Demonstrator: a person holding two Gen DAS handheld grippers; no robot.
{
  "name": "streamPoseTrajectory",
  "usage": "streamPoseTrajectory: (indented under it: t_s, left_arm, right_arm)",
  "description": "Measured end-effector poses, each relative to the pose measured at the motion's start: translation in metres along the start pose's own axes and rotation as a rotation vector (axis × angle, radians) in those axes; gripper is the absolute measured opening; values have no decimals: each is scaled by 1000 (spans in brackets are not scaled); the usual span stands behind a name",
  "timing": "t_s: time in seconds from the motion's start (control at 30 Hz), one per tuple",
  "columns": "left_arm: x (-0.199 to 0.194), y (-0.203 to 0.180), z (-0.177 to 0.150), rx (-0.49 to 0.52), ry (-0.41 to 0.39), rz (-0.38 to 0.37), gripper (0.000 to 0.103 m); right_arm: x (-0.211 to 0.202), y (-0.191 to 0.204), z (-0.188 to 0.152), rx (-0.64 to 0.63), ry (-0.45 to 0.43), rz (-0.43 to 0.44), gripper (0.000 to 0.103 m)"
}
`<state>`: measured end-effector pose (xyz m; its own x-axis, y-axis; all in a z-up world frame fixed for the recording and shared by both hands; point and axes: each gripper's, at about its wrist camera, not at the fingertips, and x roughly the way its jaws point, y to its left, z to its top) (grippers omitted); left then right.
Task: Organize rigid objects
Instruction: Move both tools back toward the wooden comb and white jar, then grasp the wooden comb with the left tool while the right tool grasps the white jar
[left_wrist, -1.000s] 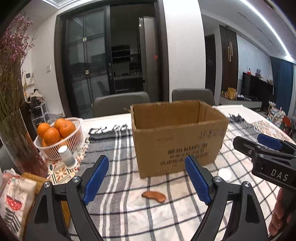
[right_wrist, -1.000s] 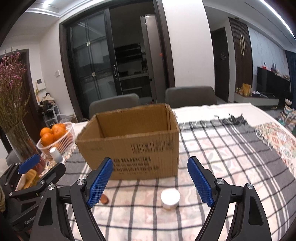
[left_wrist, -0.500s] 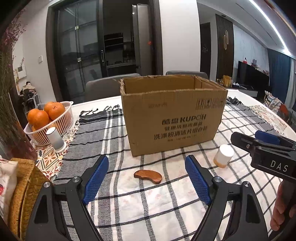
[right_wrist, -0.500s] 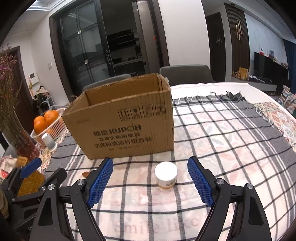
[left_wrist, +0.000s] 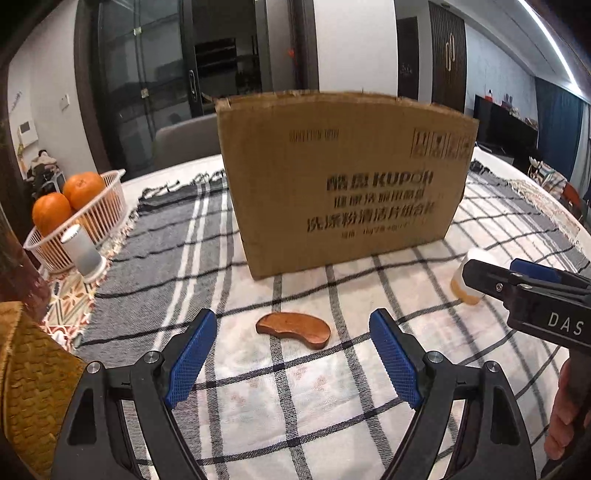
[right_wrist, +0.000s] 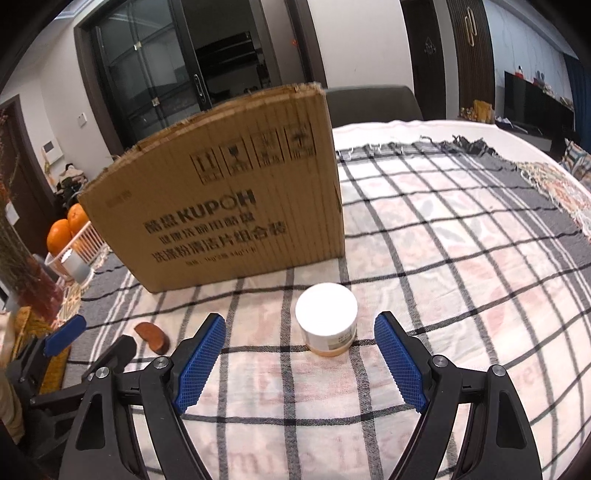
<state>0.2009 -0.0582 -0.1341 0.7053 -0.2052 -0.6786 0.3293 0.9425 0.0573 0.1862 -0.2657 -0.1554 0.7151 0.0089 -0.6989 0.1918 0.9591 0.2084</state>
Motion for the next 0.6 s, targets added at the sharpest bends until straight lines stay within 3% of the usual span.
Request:
streamPoseTrajectory:
  t_s: [0.47, 0.6]
  left_arm:
    - [42, 4, 0, 3, 100, -54, 84]
    - [51, 5, 0, -4, 132, -58, 80]
  right_arm:
    - [35, -3, 1, 38, 76, -32, 83]
    - [41, -3, 2, 36, 84, -38, 82]
